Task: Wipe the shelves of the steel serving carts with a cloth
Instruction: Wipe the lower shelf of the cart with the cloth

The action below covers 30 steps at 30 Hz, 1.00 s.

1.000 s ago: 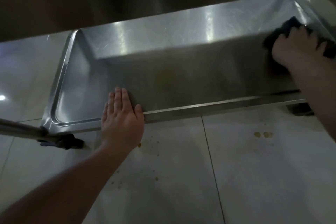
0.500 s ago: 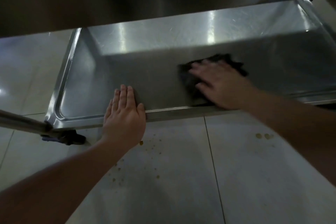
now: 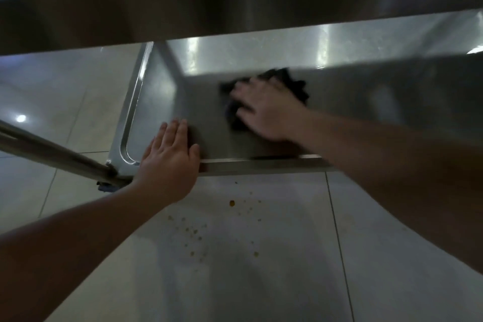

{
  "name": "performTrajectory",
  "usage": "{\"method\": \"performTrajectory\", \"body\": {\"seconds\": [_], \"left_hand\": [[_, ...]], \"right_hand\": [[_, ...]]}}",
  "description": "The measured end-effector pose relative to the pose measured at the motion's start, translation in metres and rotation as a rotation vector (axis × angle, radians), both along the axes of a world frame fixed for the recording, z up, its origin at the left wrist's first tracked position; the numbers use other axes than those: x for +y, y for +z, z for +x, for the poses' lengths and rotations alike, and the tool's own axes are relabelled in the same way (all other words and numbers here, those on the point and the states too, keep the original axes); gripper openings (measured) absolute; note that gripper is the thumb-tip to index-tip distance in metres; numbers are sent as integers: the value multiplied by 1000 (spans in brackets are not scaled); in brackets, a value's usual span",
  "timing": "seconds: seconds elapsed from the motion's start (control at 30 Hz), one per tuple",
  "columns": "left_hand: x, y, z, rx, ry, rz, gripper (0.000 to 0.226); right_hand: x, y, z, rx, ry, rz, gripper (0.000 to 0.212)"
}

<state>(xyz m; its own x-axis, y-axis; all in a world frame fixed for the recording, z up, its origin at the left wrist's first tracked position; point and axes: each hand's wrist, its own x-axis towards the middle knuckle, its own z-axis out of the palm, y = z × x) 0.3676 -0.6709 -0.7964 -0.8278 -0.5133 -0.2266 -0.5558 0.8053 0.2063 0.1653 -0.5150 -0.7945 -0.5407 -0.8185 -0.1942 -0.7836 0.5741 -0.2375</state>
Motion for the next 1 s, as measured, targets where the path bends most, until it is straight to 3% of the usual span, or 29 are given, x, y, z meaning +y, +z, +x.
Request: {"method": "performTrajectory", "body": {"seconds": [0.1,0.2,0.3,0.37,0.43,0.5,0.6,0.67,0.83,0.9,1.0], "left_hand": [[-19,-2,2,21,7,21,65],[-29,-9,9,32,-17,36,65],[-30,-16,17,68,-39,16,64],[-29,-17,18,76,-33,35,64],[-30,-16,18,81,-35,65,64],[-34,-14,18,138,-15,153,62],[-48,-9,19,298,103,368,59],[-57,-5,23,322,161,392,57],[-60,-6,30,237,127,299,59],[-59,-11,30,169,93,230,61],[-58,-15,29,107,66,155,63]], "right_hand": [[42,-3,45,-81,320,-84,53],[105,-1,19,-81,315,-119,55],[137,-17,-60,99,-169,-122,59],[120,-14,-99,79,-586,-27,68],[72,-7,-108,32,-798,69,65],[12,-2,-88,17,-741,54,63],[-77,-7,-20,-16,-401,-16,60],[-104,-9,27,-15,-163,-34,58],[-24,-10,69,-20,293,-104,54],[29,-11,51,14,271,-77,55],[80,-15,2,97,-161,-78,58]]}}
